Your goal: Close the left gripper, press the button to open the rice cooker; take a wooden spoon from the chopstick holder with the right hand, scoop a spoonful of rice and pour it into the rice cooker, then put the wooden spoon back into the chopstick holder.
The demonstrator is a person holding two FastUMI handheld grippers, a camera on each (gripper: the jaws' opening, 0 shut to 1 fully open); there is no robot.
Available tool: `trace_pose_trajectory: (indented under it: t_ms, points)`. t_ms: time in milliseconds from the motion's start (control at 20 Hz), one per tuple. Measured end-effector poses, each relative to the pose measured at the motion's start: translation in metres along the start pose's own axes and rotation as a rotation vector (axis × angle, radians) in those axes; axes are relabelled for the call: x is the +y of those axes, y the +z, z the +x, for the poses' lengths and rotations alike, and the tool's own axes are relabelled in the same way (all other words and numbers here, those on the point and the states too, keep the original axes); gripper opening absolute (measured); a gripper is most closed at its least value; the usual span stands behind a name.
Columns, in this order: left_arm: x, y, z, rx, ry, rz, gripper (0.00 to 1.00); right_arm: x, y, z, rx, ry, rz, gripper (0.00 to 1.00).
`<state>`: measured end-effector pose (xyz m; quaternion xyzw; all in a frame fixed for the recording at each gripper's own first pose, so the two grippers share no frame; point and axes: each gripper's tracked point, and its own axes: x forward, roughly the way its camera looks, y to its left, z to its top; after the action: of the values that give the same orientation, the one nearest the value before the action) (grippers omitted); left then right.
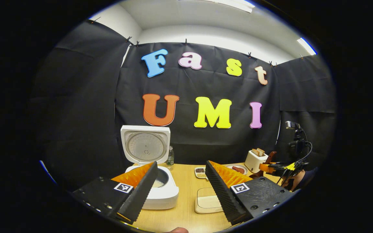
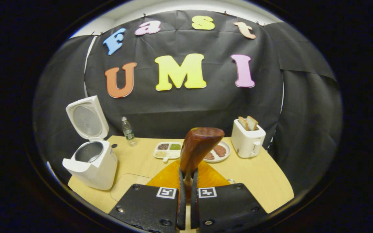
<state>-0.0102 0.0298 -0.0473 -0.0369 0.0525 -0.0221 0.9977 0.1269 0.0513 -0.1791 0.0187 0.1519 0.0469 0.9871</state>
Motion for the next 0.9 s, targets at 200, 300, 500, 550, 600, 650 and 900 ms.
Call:
trace_pose_trajectory:
  t_ms: [200,300,500,550,600,650,900]
  points:
    - [0.011,-0.006,0.002,0.004,-0.011,-0.039,0.94,0.051,-0.043,0.022,0.065,0.020,-0.016,0.11]
    - [0.017,-0.011,0.003,0.014,-0.011,-0.038,0.94,0.065,-0.063,0.033,0.090,0.012,-0.022,0.11]
    - [0.026,-0.019,0.002,0.028,-0.019,-0.036,0.94,0.062,-0.093,0.059,0.114,-0.084,-0.097,0.11]
    - [0.030,-0.020,0.001,0.033,-0.014,-0.034,0.94,0.060,-0.100,0.066,0.117,-0.110,-0.143,0.11]
    - [0.035,-0.020,0.002,0.033,-0.007,-0.033,0.94,0.060,-0.107,0.072,0.121,-0.127,-0.184,0.11]
    - [0.038,-0.022,0.002,0.029,0.001,-0.036,0.94,0.060,-0.114,0.076,0.130,-0.143,-0.225,0.11]
    - [0.050,-0.033,-0.001,0.047,0.012,-0.049,0.94,0.084,-0.135,0.090,0.168,-0.117,-0.212,0.11]
